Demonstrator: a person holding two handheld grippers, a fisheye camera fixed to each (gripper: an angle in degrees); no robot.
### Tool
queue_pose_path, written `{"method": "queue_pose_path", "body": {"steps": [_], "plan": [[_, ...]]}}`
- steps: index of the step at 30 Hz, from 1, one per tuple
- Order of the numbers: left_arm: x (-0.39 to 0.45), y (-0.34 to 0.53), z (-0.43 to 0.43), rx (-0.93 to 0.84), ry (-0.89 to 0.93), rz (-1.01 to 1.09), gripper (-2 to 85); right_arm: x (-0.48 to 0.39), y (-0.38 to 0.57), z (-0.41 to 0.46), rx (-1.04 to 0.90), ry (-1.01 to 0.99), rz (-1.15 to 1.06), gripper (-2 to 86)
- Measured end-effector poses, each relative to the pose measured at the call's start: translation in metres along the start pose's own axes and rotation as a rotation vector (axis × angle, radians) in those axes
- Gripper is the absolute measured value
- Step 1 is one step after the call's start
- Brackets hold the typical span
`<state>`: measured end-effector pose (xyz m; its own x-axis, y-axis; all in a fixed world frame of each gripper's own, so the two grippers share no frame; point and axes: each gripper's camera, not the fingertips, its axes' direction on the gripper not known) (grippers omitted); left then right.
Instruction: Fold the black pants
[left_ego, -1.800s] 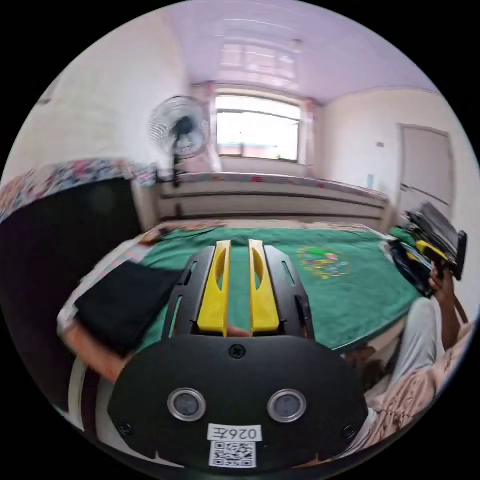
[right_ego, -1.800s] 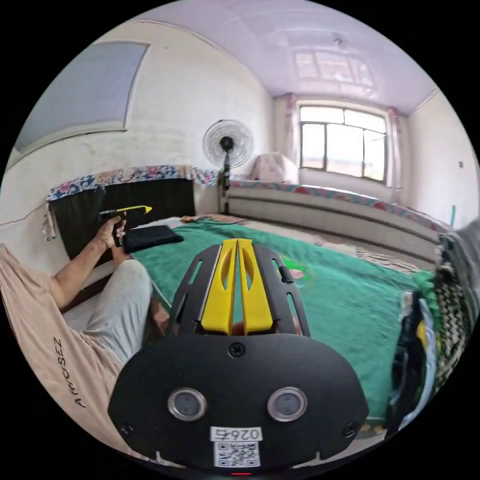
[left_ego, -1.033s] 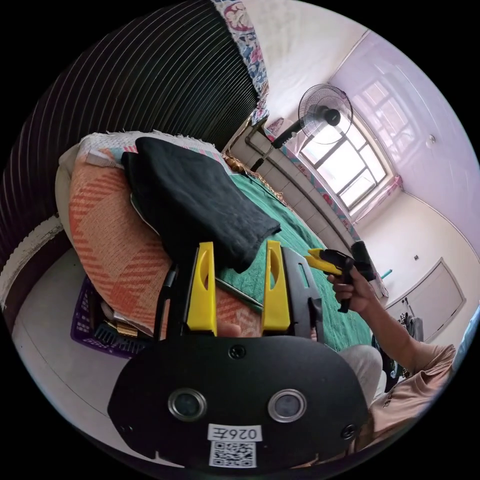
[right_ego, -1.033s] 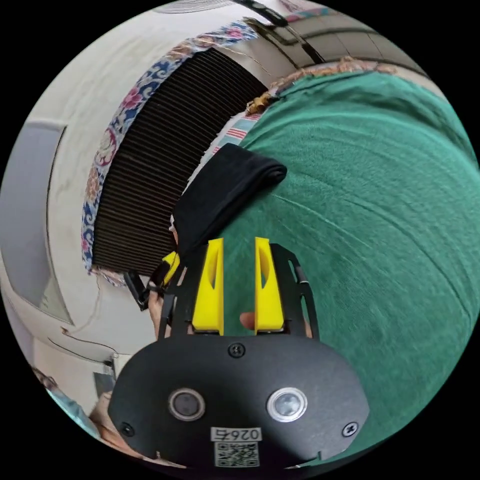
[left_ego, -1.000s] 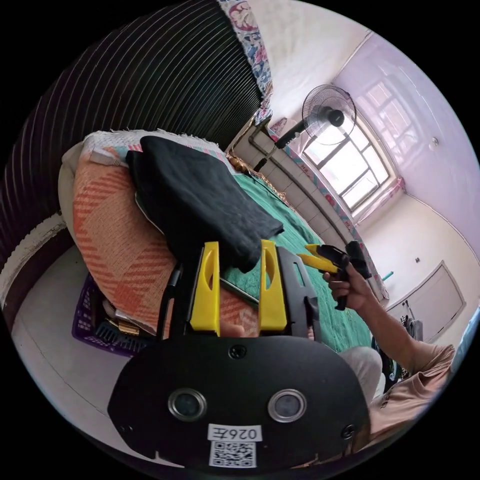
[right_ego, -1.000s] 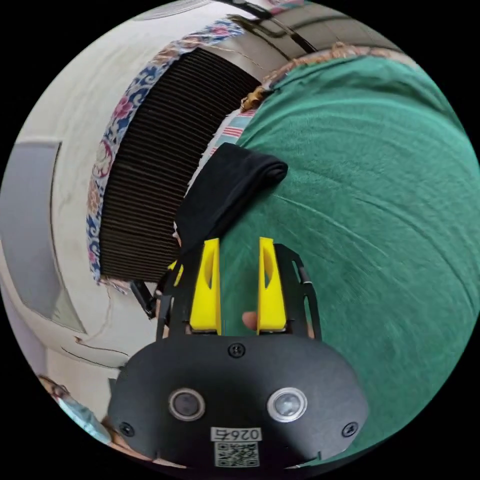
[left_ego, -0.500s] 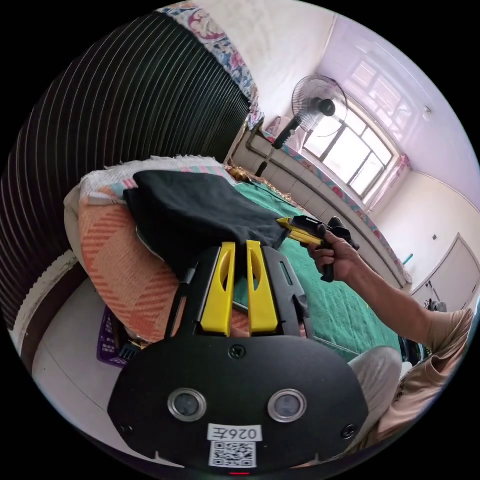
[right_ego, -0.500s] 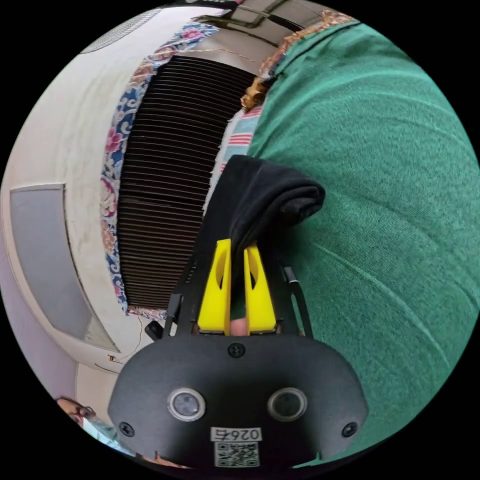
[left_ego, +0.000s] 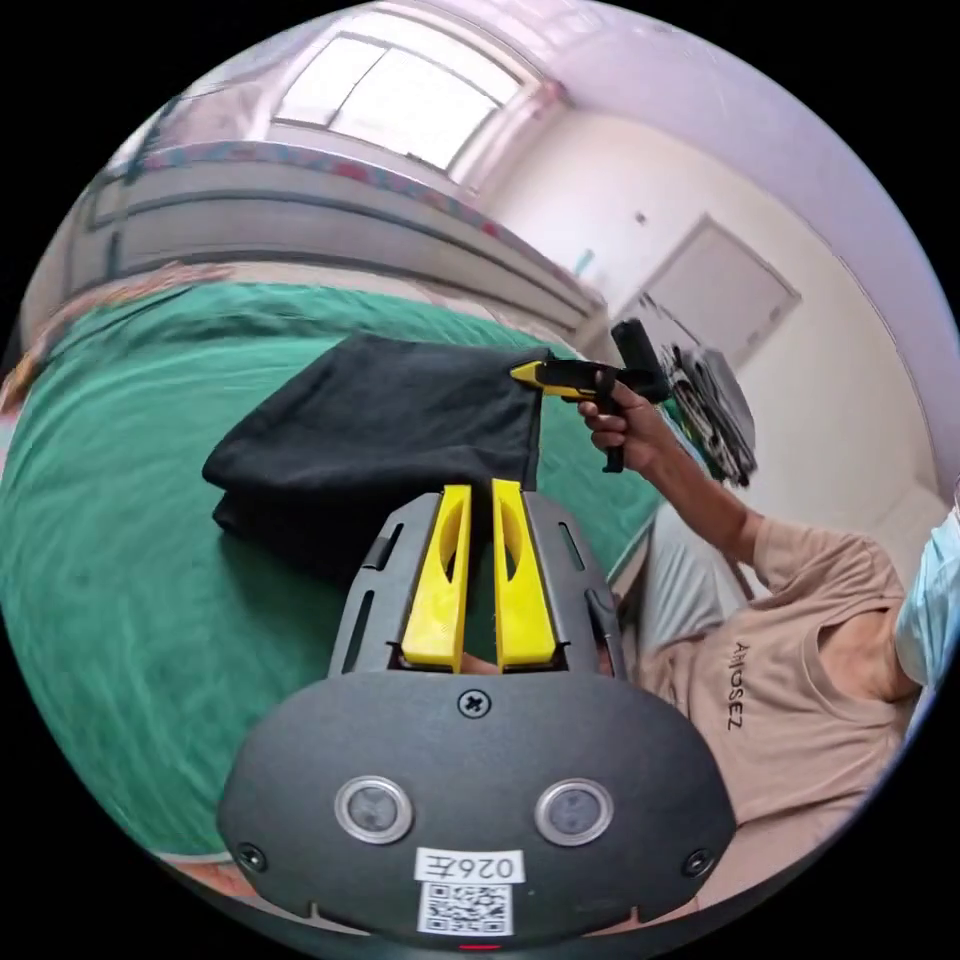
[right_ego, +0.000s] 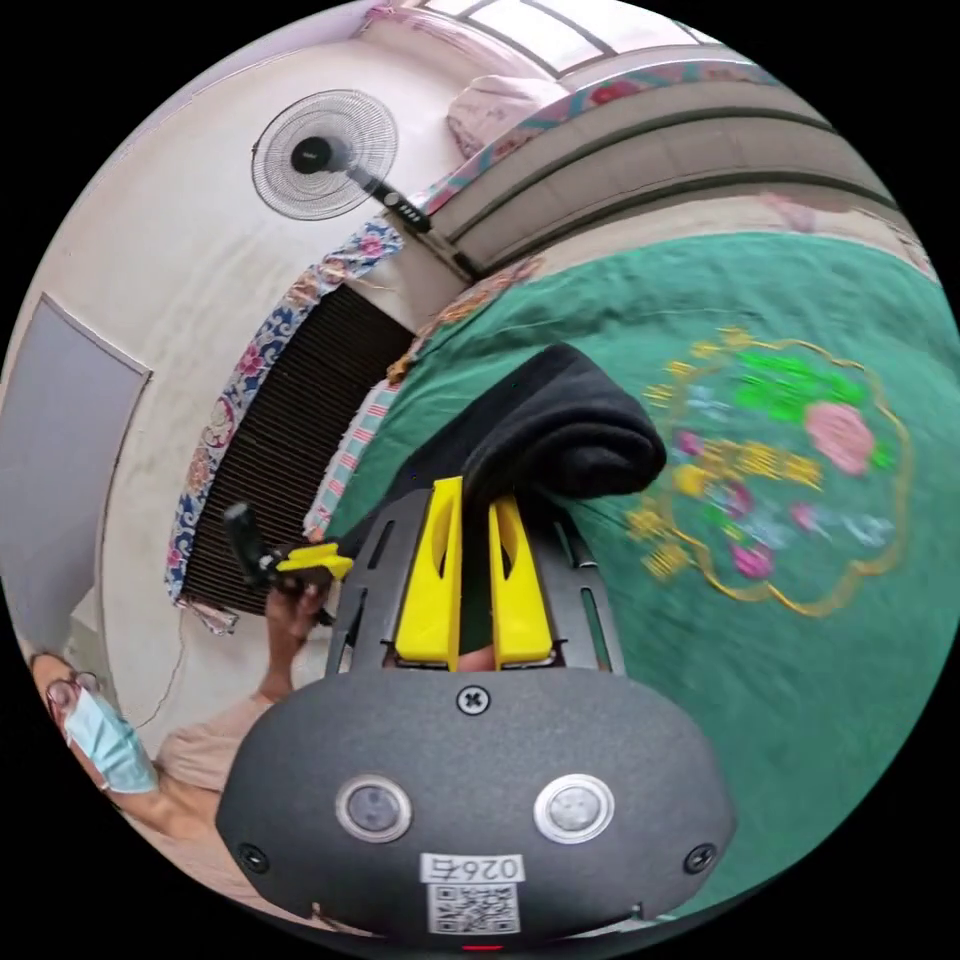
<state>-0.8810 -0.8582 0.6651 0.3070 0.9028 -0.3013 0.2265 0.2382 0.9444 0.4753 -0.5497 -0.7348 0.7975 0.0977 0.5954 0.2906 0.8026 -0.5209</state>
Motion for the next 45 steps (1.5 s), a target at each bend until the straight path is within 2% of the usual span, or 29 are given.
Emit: {"method": "queue_pose_path", "body": {"steps": [3,6,8,10,12,16,19,22,24,26,28,29,30,33,37,39,42,45], "plan": [[0.042,-0.089,0.087,-0.224,0.073,0.149,4.7,0.035,0.074,-0.068,0.005,0.104,0.083,2.7],[0.052,-0.149,0.134,-0.295,0.218,0.061,4.7,0.053,0.131,-0.104,-0.010,0.159,0.131,5.0],[0.055,-0.171,0.134,-0.202,0.236,-0.006,3.0,0.051,0.154,-0.115,-0.003,0.196,0.126,5.6],[0.058,-0.185,0.122,-0.072,0.181,-0.041,0.2,0.039,0.168,-0.121,0.002,0.228,0.077,5.8],[0.050,-0.193,0.102,0.131,0.122,-0.132,-0.6,0.011,0.177,-0.127,0.032,0.293,-0.008,5.6],[0.025,-0.199,0.099,0.321,0.063,-0.264,-0.7,-0.043,0.183,-0.120,0.080,0.361,-0.197,7.2],[0.002,-0.202,0.127,0.264,-0.087,-0.377,0.1,-0.088,0.193,-0.089,0.060,0.438,-0.379,10.1],[-0.027,-0.215,0.157,0.155,-0.056,-0.493,4.6,-0.120,0.215,-0.054,0.071,0.511,-0.492,10.9],[-0.037,-0.226,0.169,0.181,-0.052,-0.547,7.7,-0.137,0.236,-0.037,0.133,0.662,-0.536,9.0],[-0.037,-0.237,0.176,0.197,-0.061,-0.564,10.3,-0.144,0.254,-0.036,0.222,0.713,-0.573,7.3],[-0.035,-0.250,0.186,0.171,-0.063,-0.561,12.3,-0.148,0.268,-0.041,0.297,0.663,-0.604,6.2],[-0.033,-0.257,0.192,0.140,-0.056,-0.561,13.7,-0.152,0.273,-0.040,0.290,0.556,-0.657,5.7],[-0.030,-0.263,0.197,0.120,-0.044,-0.562,14.6,-0.154,0.273,-0.032,0.240,0.425,-0.693,6.6],[-0.020,-0.262,0.201,0.115,0.000,-0.562,15.9,-0.166,0.269,0.018,0.052,0.249,-0.789,10.5],[-0.015,-0.247,0.191,0.162,0.027,-0.609,16.3,-0.186,0.280,0.097,-0.096,0.273,-0.924,14.7],[-0.022,-0.243,0.195,0.150,0.095,-0.658,16.7,-0.192,0.288,0.143,-0.163,0.359,-0.942,14.5],[-0.014,-0.242,0.215,0.075,0.192,-0.673,17.6,-0.199,0.301,0.175,-0.121,0.491,-0.983,12.8],[0.001,-0.249,0.226,0.006,0.110,-0.617,17.7,-0.196,0.303,0.195,-0.109,0.493,-0.957,9.6]]}}
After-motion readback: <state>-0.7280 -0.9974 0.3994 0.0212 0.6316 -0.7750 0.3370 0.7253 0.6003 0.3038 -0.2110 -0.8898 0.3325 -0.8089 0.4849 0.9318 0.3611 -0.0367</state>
